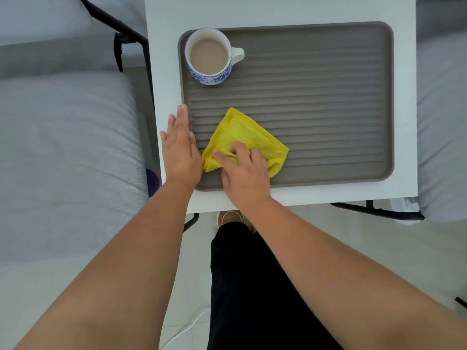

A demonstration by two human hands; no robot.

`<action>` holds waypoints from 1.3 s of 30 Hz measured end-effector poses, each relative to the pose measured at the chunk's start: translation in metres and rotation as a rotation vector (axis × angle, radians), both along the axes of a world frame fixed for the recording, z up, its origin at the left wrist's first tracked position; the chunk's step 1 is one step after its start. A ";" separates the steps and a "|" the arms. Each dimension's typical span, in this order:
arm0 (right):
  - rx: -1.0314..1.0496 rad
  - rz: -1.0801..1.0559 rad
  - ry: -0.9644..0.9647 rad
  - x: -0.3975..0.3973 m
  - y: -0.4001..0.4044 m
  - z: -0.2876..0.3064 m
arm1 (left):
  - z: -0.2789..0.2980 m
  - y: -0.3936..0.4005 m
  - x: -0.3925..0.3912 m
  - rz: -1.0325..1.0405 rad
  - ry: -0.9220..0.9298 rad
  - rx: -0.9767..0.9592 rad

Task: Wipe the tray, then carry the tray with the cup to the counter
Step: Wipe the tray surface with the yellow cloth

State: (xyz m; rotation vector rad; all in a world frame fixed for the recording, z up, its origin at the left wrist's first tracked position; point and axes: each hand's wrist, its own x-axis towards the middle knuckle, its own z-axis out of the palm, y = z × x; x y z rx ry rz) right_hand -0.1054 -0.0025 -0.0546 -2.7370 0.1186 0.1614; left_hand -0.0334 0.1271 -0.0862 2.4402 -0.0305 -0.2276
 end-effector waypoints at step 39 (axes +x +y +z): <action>-0.084 -0.177 -0.052 -0.047 -0.148 0.001 | -0.005 0.004 -0.001 -0.012 -0.004 -0.016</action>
